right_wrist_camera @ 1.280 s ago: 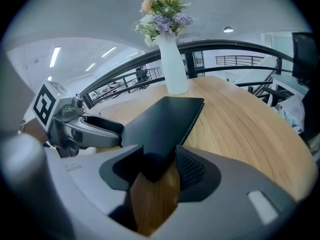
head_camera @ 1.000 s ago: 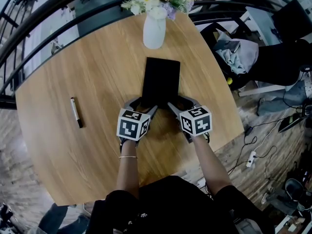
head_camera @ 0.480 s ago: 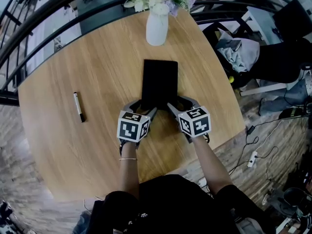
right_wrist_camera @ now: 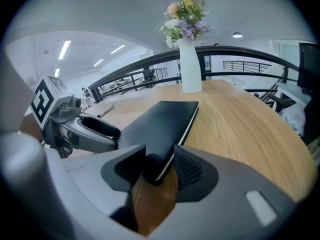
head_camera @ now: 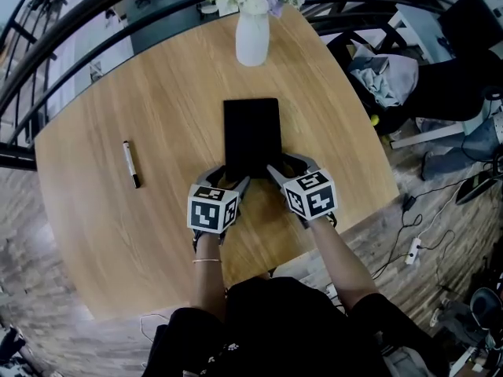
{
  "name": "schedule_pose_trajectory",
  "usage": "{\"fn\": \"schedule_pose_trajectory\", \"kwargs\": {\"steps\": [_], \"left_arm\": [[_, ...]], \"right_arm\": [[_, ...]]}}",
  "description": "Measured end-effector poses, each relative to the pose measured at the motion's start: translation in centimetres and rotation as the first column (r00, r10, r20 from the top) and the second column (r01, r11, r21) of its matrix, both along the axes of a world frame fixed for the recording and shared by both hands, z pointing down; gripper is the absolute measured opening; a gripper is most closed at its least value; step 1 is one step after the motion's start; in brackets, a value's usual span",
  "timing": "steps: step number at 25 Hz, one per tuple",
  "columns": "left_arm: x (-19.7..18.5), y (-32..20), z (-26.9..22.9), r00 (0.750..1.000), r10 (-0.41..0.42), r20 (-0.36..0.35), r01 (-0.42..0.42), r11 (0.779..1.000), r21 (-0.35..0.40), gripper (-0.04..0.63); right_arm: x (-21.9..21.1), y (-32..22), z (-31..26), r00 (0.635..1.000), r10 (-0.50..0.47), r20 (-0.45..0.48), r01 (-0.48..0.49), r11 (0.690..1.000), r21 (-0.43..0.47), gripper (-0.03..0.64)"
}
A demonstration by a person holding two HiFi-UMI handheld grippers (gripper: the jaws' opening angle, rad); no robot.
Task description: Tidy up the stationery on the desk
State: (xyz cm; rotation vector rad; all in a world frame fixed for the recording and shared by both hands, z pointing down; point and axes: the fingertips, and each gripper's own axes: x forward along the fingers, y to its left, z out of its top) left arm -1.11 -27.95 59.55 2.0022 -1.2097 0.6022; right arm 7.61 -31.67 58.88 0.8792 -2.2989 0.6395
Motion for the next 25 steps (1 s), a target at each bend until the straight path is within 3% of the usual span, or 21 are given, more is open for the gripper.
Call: {"fn": "schedule_pose_trajectory", "kwargs": {"steps": [14, 25], "left_arm": [[0.1, 5.3, 0.3, 0.999, -0.029, 0.014, 0.029, 1.0, 0.003, 0.255], [-0.6, 9.1, 0.4, 0.997, -0.07, -0.018, 0.07, 0.998, 0.002, 0.249]], "right_arm": [[-0.3, 4.2, -0.3, 1.0, -0.028, 0.002, 0.028, 0.999, 0.025, 0.17], [-1.3, 6.9, -0.2, 0.998, -0.062, -0.004, 0.062, 0.998, 0.028, 0.166]]}}
